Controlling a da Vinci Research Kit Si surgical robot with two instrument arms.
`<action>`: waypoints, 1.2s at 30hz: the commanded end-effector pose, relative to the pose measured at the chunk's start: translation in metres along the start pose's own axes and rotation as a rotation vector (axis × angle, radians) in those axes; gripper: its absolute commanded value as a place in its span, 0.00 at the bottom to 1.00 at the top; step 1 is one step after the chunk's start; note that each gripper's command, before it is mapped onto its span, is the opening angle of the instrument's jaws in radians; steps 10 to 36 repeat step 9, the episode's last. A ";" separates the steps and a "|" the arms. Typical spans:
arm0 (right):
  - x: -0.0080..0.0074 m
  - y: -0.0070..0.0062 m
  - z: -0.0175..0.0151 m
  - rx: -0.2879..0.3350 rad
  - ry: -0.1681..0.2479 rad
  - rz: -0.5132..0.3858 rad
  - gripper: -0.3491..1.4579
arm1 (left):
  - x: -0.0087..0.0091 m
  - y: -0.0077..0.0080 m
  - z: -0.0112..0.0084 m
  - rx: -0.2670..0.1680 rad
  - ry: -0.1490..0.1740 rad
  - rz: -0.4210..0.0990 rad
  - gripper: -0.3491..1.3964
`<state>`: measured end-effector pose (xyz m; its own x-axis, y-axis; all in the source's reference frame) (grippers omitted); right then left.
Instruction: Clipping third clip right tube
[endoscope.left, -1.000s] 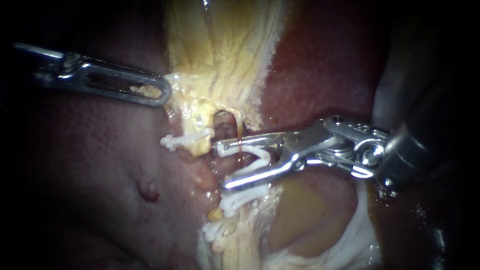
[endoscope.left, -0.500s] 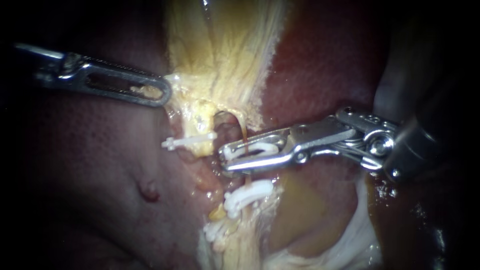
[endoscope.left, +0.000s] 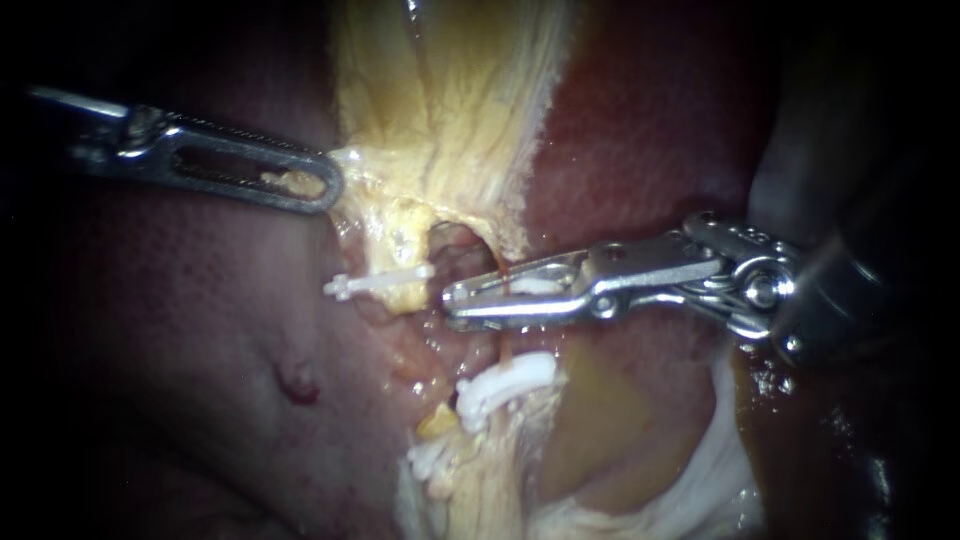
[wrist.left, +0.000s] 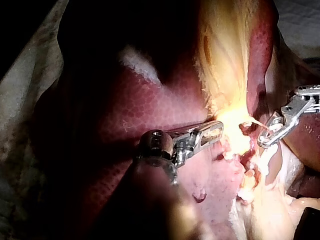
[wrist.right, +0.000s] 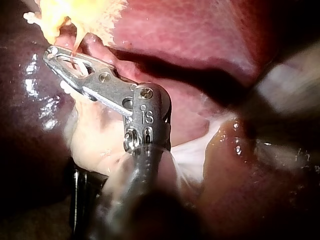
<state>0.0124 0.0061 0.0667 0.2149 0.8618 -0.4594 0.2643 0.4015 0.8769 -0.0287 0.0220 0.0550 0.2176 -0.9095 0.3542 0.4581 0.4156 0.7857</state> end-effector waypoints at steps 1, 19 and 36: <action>-0.0001 0.0001 0.0000 0.000 -0.001 -0.001 0.00 | 0.0000 0.0000 0.0000 0.000 0.000 0.000 0.00; -0.0001 0.0003 -0.0001 -0.001 -0.001 -0.001 0.00 | 0.0000 0.0000 0.0000 0.000 0.000 0.000 0.00; -0.0001 0.0003 -0.0001 -0.001 -0.001 -0.001 0.00 | 0.0000 0.0000 0.0000 0.000 0.000 0.000 0.00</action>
